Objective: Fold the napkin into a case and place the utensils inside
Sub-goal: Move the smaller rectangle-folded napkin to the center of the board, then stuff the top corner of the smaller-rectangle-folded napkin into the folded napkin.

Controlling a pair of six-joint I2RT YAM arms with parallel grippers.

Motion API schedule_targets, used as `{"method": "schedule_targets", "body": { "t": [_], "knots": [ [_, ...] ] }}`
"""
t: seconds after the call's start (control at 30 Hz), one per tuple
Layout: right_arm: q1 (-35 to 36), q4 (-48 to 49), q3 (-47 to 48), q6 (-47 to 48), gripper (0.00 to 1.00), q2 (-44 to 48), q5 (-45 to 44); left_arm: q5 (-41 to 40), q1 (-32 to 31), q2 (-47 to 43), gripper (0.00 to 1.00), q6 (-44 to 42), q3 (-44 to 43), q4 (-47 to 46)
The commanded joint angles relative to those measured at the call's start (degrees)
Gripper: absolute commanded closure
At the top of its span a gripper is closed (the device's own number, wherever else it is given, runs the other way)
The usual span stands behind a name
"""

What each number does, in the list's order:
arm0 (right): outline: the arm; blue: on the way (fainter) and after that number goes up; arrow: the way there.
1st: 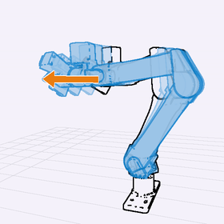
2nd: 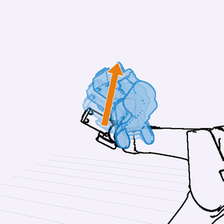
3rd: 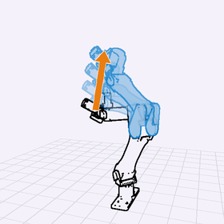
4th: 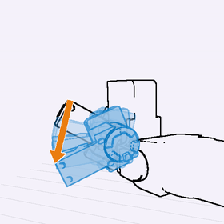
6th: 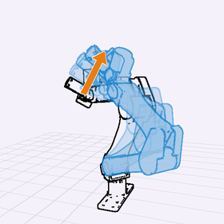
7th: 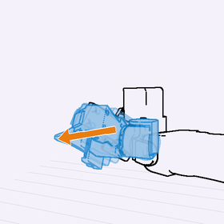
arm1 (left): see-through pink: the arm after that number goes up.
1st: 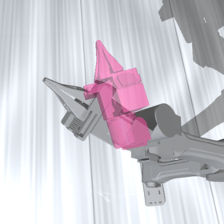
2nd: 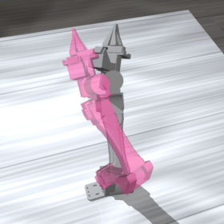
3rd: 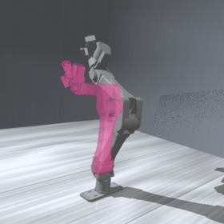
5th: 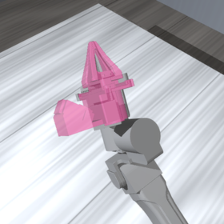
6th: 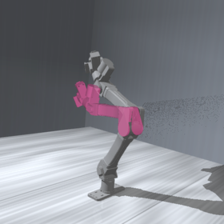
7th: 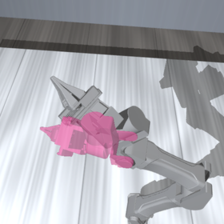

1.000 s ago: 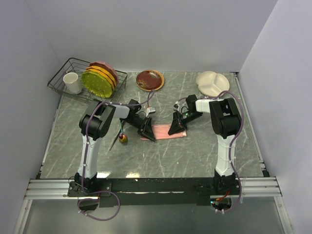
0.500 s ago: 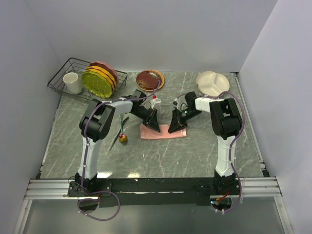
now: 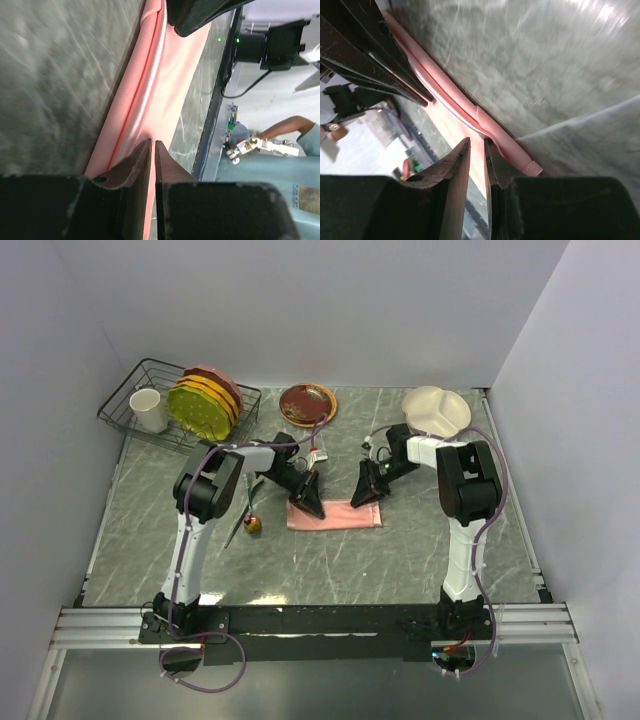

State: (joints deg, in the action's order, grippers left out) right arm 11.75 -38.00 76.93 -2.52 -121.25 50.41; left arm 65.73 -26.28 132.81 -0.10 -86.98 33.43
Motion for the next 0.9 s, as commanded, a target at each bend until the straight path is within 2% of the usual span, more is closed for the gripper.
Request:
{"method": "schedule_targets", "body": {
  "t": [0.0, 0.13, 0.2, 0.37, 0.5, 0.6, 0.67, 0.7, 0.77, 0.87],
  "knots": [
    [0.12, -0.06, -5.9, 2.0, 0.74, 1.18, -6.2, -6.32, -2.28, -0.62, 0.84, -7.98, 3.91, 4.97],
    [1.26, -0.24, -10.03, 2.0, 0.74, 4.96, -5.07, -6.32, -3.6, -4.83, 0.84, -9.92, 7.17, 5.07],
    [1.17, -0.5, -10.13, 2.0, 0.73, 7.42, -4.1, -5.62, -3.6, -7.38, 0.82, -8.7, 9.27, 1.58],
    [-0.4, -4.61, -4.87, 5.51, 0.64, 13.05, -0.15, -5.79, -3.77, -17.4, 0.68, -4.65, 11.31, -7.85],
    [-1.9, -8.05, -3.27, 6.57, 0.57, 16.92, 2.41, -10.96, -5.62, -20.92, 0.57, -5.35, 8.59, -13.29],
    [-3.91, -10.87, -3.45, 7.62, 0.54, 18.24, 2.67, -14.66, -7.9, -23.03, 0.5, -7.01, 9.19, -20.14],
    [-4.98, -11.39, -4.5, 8.41, 0.48, 19.03, 1.01, -18.61, -10.1, -23.3, 0.39, -10.78, 9.2, -22.0],
    [-5.42, -11.66, -4.85, 9.63, 0.46, 19.12, 0.05, -19.76, -10.8, -23.04, 0.37, -12.45, 8.33, -21.74],
    [-5.77, -12.01, -6.08, 10.26, 0.43, 18.34, -2.33, -22.92, -12.3, -22.07, 0.34, -16.33, 8.05, -22.78],
    [-6.21, -10.7, -7.4, 8.68, 0.43, 16.32, -3.39, -23.72, -13.61, -21.46, 0.36, -20.37, 9.46, -25.86]
  ]
}}
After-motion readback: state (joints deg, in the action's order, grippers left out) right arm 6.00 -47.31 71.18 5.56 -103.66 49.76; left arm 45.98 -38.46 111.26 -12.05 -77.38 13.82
